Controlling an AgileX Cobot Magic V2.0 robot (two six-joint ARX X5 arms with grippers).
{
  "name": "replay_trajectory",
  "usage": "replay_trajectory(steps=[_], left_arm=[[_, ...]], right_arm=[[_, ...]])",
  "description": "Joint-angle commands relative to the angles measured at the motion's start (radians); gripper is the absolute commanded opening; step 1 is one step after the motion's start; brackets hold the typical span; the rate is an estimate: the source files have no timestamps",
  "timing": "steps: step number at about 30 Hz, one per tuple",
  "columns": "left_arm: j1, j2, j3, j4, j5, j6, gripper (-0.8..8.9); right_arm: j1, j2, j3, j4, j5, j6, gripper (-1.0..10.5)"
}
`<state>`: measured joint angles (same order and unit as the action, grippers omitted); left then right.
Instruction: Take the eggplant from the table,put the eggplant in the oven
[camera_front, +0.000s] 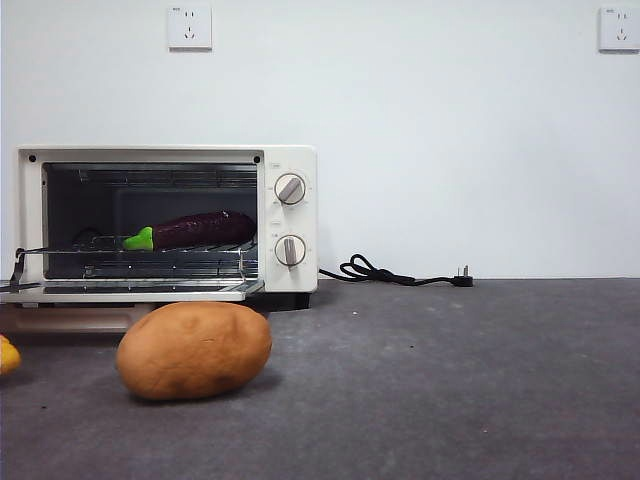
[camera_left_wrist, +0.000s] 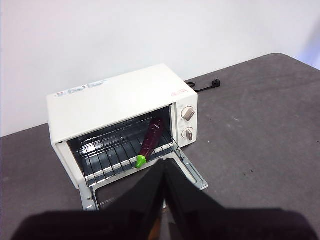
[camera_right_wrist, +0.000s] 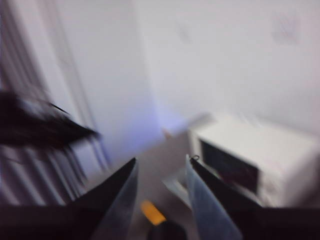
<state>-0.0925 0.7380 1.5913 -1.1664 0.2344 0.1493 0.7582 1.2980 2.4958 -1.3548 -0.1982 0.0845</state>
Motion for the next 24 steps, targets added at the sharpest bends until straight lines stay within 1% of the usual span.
replay_trajectory(steps=[1,3,6,8,11,15,18,21,24], left_arm=[[-0.001,0.000,-0.002,0.001,0.000,0.008,-0.05],[-0.001,0.000,-0.002,0.002,0.000,0.008,-0.05],[-0.001,0.000,-0.002,0.003,-0.002,0.012,-0.05],[-0.001,0.001,-0.002,0.005,-0.003,0.018,-0.05],[-0.001,0.002,-0.003,0.006,-0.004,0.023,-0.05],[-0.001,0.007,-0.016,0.007,-0.038,0.027,-0.05],[-0.001,0.008,-0.040,0.014,-0.050,0.032,-0.05],[-0.001,0.008,-0.089,0.039,-0.052,0.034,-0.05],[0.001,0.008,-0.153,0.069,-0.052,0.034,-0.05]], right_arm=[[0.002,-0.018,-0.166,-0.027,0.057,-0.049,1.7],[0.002,-0.038,-0.280,-0.027,0.086,-0.064,1.7],[0.002,-0.055,-0.425,-0.026,0.180,-0.090,1.7],[0.002,-0.067,-0.496,-0.026,0.211,-0.097,1.7],[0.001,-0.085,-0.602,0.026,0.214,-0.101,1.6],[0.001,-0.136,-0.746,0.166,0.212,-0.097,1.6],[0.001,-0.166,-0.850,0.246,0.184,-0.084,1.5],[0.001,-0.185,-0.943,0.292,0.180,-0.081,0.6],[0.001,-0.204,-1.022,0.348,0.180,-0.066,0.6]])
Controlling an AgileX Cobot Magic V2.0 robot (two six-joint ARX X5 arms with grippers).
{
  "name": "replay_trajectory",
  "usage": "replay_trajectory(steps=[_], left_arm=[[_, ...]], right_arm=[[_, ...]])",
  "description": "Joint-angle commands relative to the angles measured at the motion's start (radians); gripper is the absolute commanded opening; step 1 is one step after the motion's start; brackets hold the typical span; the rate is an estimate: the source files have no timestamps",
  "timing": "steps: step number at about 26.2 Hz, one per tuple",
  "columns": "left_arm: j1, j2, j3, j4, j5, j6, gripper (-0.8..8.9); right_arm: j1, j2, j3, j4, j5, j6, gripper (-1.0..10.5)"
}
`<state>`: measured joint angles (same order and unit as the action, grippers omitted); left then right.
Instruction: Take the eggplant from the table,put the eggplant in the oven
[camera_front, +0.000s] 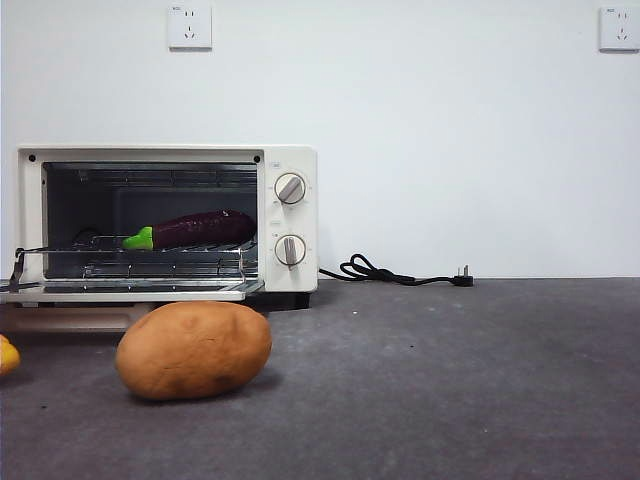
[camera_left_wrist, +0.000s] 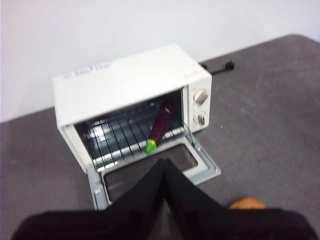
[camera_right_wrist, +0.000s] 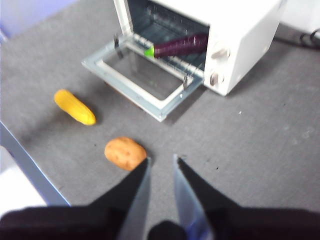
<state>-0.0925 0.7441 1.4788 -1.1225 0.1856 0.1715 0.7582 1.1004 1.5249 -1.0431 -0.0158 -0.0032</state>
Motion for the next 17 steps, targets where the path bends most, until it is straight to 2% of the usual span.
replay_trajectory(steps=[1,3,11,17], left_arm=[[0.002,0.002,-0.064,0.041,-0.003,0.011,-0.05],[0.008,0.002,-0.117,0.073,-0.003,0.011,-0.05],[0.119,0.006,-0.331,0.251,0.009,0.011,-0.06],[0.318,0.120,-0.545,0.485,0.198,-0.064,-0.06]], right_arm=[[0.001,-0.011,-0.069,0.052,-0.002,0.027,0.5],[0.001,-0.018,-0.099,0.074,-0.002,0.028,-0.2],[0.001,-0.019,-0.124,0.073,-0.002,0.029,-0.1],[0.001,-0.019,-0.124,0.008,0.020,0.007,-0.1]])
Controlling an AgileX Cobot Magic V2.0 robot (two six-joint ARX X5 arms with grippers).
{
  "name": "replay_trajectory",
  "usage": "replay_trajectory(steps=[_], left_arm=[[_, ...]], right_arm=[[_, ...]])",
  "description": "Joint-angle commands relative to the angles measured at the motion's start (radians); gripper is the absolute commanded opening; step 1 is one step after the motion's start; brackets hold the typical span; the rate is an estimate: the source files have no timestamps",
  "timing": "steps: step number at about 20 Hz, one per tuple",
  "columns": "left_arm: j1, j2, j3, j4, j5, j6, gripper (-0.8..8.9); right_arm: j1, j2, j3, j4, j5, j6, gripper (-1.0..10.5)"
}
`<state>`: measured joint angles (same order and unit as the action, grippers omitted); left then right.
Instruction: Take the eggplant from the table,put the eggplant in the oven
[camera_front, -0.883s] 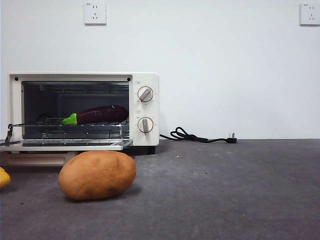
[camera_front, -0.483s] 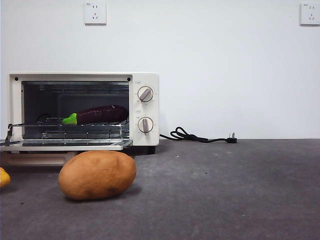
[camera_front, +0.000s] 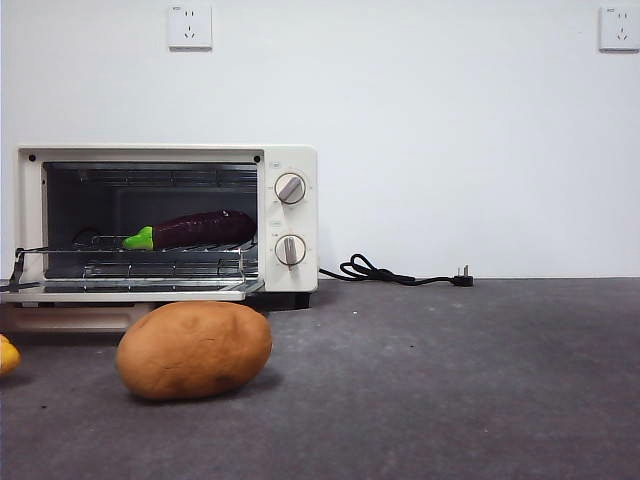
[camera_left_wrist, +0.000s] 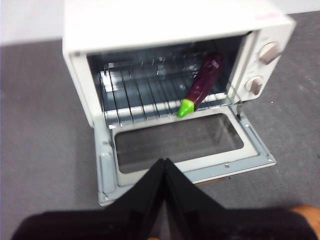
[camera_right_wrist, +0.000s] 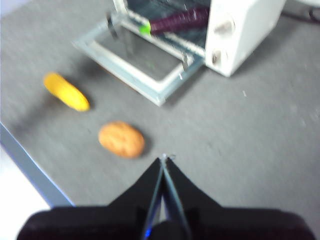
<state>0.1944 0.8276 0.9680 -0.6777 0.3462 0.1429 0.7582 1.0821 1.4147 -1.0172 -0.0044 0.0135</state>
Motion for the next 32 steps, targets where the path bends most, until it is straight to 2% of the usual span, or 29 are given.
replay_trajectory(steps=[1,7,9,13,15,18,21,26,32], left_arm=[[0.057,0.076,-0.051,0.071,0.058,-0.043,-0.06],[0.179,0.341,-0.058,0.182,0.178,-0.066,-0.06],[0.229,0.446,-0.057,0.209,0.234,-0.065,-0.06],[0.301,0.628,-0.057,0.244,0.314,-0.014,-0.06],[0.322,0.688,-0.058,0.259,0.319,0.012,-0.06],[0.345,0.766,-0.057,0.281,0.321,0.041,-0.06],[0.350,0.845,-0.057,0.331,0.399,0.040,-0.06],[0.343,0.948,-0.057,0.410,0.455,0.040,-0.06],[0.334,1.033,-0.057,0.491,0.630,0.016,-0.06]], right_arm=[[0.001,-0.002,-0.014,-0.043,0.013,-0.020,-0.1],[0.000,-0.068,-0.014,-0.131,0.027,-0.044,-0.1],[0.000,-0.103,-0.014,-0.160,0.063,-0.043,-0.1],[0.000,-0.161,-0.014,-0.208,0.078,-0.019,-0.1],[0.000,-0.173,-0.014,-0.213,0.081,-0.011,-0.1],[0.000,-0.173,-0.014,-0.228,0.091,0.003,-0.1],[0.000,-0.172,-0.014,-0.240,0.091,0.010,-0.1],[0.000,-0.172,-0.014,-0.241,0.112,0.028,-0.1],[0.000,-0.172,-0.014,-0.241,0.138,0.039,-0.1]])
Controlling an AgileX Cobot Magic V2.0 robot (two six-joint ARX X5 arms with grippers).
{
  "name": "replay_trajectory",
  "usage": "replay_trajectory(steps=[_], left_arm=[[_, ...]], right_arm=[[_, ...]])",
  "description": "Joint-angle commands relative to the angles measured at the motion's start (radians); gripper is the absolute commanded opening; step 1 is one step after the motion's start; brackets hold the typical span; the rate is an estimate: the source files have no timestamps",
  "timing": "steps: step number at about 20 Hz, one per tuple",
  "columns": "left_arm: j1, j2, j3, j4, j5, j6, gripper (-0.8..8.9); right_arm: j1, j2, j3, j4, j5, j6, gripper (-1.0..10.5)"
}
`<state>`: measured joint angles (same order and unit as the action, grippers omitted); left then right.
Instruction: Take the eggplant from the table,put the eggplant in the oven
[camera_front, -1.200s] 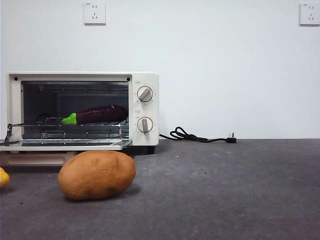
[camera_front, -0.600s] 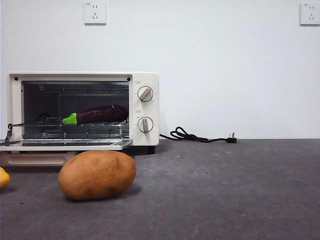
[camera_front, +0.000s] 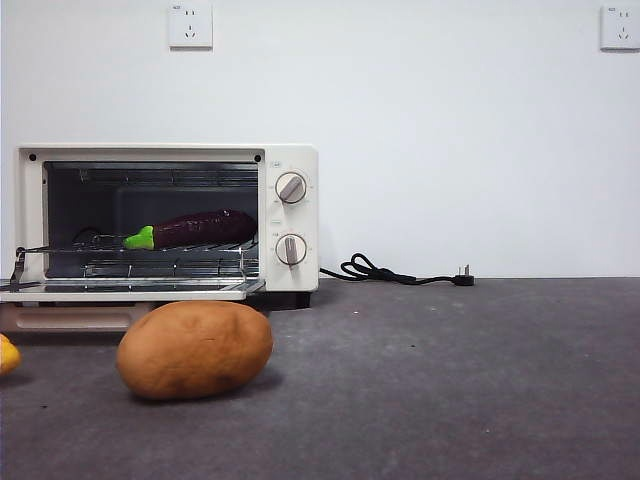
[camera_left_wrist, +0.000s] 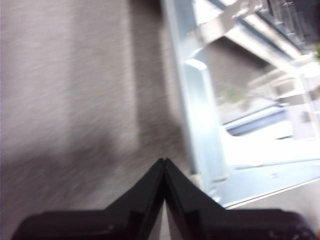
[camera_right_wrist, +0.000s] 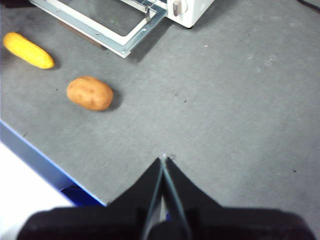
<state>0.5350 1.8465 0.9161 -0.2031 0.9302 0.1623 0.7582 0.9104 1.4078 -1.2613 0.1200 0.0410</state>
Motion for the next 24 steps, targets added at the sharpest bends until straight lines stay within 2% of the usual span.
replay_trajectory(steps=[1,4,8,12,19,24], left_arm=[[-0.008,0.017,-0.005,0.022,0.082,-0.004,-0.06],[-0.011,0.017,-0.005,0.073,0.194,-0.061,-0.06],[-0.013,0.013,-0.003,0.207,0.332,-0.197,-0.06],[-0.031,0.004,0.018,0.325,0.334,-0.302,-0.06],[-0.122,0.004,0.178,0.325,0.317,-0.317,-0.06],[-0.178,0.004,0.304,0.323,0.234,-0.320,-0.06]], right_arm=[[0.000,-0.001,-0.007,0.003,0.019,0.012,-0.1],[0.000,-0.001,-0.007,0.003,0.019,0.019,-0.1],[0.000,-0.001,-0.007,0.003,0.019,0.019,-0.1],[0.000,-0.001,-0.007,0.002,0.019,0.031,-0.1],[0.000,0.002,-0.007,0.002,0.019,0.047,-0.1],[0.000,0.002,-0.007,-0.010,0.019,0.065,-0.1]])
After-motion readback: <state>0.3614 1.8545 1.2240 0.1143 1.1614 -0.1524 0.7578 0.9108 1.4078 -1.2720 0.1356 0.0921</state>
